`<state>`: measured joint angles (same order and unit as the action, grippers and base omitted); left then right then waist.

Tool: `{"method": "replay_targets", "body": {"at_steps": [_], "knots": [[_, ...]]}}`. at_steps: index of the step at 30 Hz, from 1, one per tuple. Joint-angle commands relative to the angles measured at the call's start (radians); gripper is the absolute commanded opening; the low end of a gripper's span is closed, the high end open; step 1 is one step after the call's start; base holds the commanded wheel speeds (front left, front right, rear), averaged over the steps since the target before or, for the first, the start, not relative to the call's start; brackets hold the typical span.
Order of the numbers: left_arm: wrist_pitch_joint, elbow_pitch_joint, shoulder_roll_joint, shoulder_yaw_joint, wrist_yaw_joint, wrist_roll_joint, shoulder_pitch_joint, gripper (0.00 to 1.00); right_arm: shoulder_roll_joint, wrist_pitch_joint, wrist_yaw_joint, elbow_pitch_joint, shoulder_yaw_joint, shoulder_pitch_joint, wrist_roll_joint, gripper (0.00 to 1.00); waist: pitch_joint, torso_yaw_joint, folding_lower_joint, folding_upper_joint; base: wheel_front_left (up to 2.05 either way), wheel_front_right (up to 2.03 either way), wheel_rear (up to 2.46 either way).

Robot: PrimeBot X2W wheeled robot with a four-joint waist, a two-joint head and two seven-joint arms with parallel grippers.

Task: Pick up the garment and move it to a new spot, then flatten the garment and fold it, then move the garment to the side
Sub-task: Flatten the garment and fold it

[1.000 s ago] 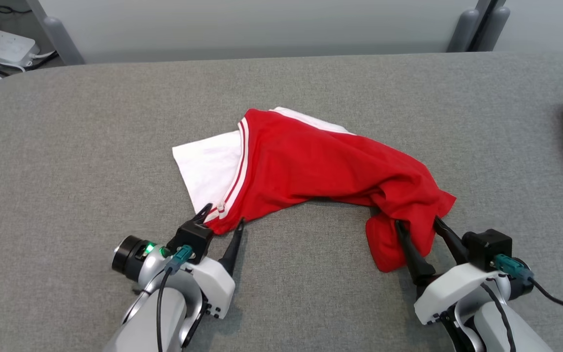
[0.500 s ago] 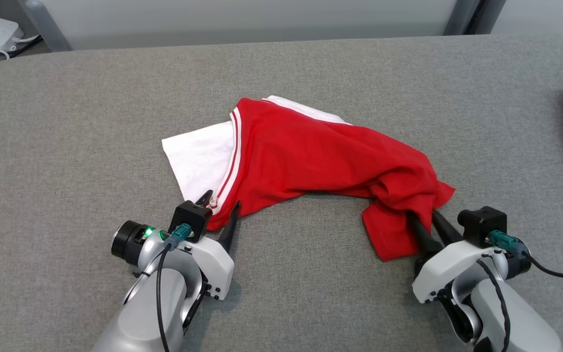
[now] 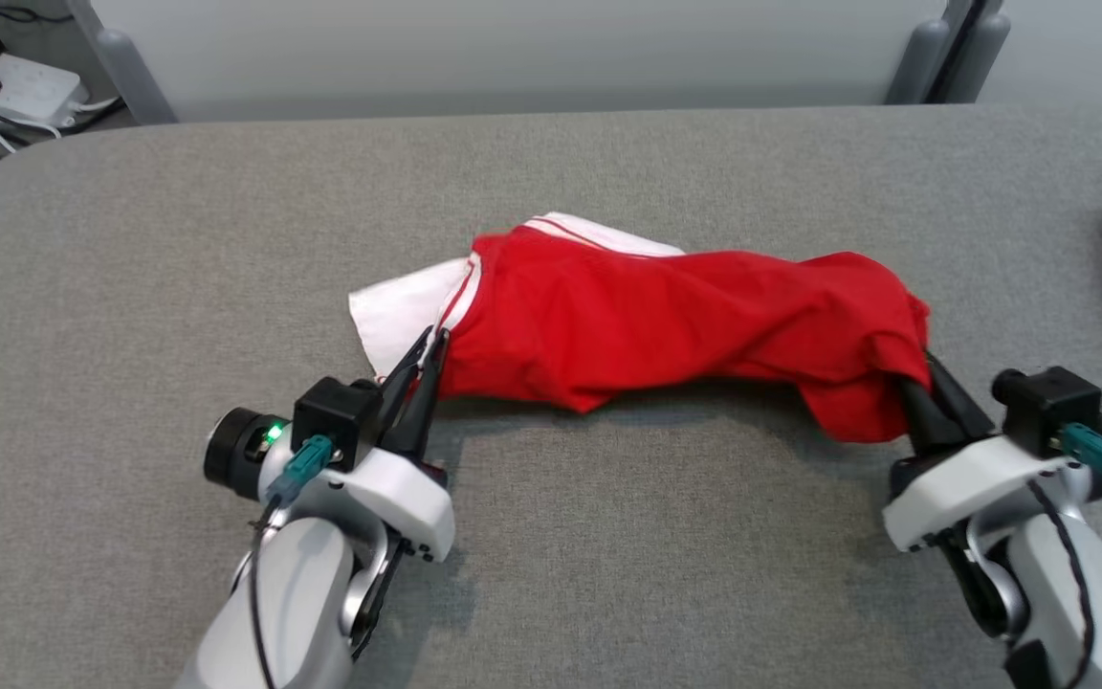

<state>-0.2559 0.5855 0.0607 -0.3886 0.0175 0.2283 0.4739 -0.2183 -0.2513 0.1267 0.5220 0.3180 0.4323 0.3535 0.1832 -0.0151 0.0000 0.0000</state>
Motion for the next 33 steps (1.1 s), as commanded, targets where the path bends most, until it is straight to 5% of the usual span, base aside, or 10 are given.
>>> {"method": "replay_targets", "body": {"at_steps": [1, 8, 14, 18, 23, 33], "knots": [[-0.006, -0.062, 0.033, 0.041, 0.001, -0.006, -0.009, 0.0, -0.019, -0.011, 0.004, -0.05, -0.005, -0.03, -0.013, 0.0, -0.018, 0.009, 0.0, 0.0, 0.0, 0.0, 0.0], [0.017, -0.398, 0.111, 0.081, -0.027, -0.012, -0.124, 0.0, -0.079, -0.011, 0.004, -0.225, -0.125, -0.141, -0.072, 0.0, -0.082, 0.022, 0.0, 0.0, 0.0, 0.0, 0.0], [0.152, -0.782, 0.174, 0.109, -0.072, -0.027, -0.181, 0.0, -0.087, -0.011, 0.004, -0.369, -0.231, -0.206, -0.132, 0.0, -0.112, 0.015, 0.0, 0.0, 0.0, 0.0, 0.0], [0.254, -0.886, 0.2, 0.114, -0.067, -0.007, -0.184, 0.0, -0.078, -0.004, 0.004, -0.376, -0.226, -0.206, -0.144, 0.0, -0.111, 0.003, 0.0, 0.0, 0.0, 0.0, 0.0], [0.289, -0.689, 0.177, 0.115, -0.011, 0.097, -0.122, 0.0, -0.064, 0.082, 0.004, -0.199, -0.097, -0.062, -0.094, 0.0, -0.069, -0.02, 0.0, 0.0, 0.0, 0.0, 0.0], [0.053, -0.097, 0.077, 0.079, 0.056, 0.093, 0.162, 0.0, -0.033, 0.06, 0.004, 0.263, 0.117, 0.301, 0.03, 0.0, 0.035, -0.021, 0.0, 0.0, 0.0, 0.0, 0.0]]}}
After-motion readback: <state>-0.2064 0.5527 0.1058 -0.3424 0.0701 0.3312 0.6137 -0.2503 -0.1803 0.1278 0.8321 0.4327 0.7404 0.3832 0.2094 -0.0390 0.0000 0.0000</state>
